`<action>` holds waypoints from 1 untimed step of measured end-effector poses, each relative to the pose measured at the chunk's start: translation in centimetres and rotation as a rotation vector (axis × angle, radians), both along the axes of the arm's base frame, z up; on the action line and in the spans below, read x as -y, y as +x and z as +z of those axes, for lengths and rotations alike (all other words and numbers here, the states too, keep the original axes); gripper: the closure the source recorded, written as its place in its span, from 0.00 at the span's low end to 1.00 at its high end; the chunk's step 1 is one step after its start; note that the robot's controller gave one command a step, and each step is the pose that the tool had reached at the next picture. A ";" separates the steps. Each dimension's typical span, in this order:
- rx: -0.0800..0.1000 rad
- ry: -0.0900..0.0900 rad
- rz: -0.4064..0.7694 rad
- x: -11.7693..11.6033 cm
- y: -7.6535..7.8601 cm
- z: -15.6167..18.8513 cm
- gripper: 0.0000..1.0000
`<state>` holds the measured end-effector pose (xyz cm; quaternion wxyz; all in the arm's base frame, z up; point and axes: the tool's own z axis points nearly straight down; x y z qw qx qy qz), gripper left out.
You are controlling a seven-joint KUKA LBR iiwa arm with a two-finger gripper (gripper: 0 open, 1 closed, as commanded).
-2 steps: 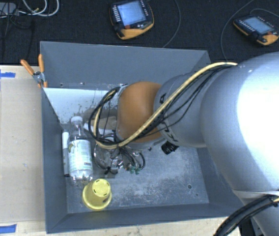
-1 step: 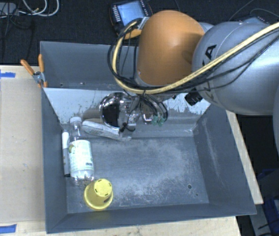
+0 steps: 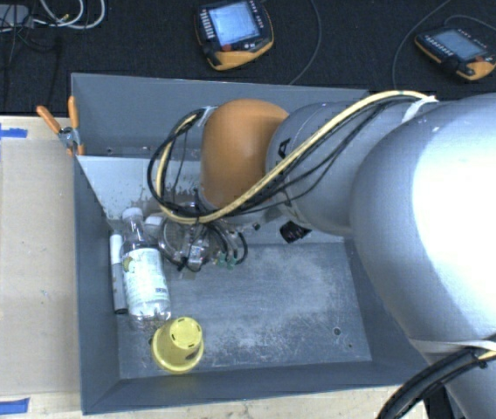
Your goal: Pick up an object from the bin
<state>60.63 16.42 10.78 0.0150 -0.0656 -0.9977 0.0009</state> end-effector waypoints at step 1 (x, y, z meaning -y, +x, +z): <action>0.004 0.001 0.003 -0.1 0.1 0.4 1.00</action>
Offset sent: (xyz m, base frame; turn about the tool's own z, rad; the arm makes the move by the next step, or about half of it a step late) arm 0.0000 0.0000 0.0000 0.0000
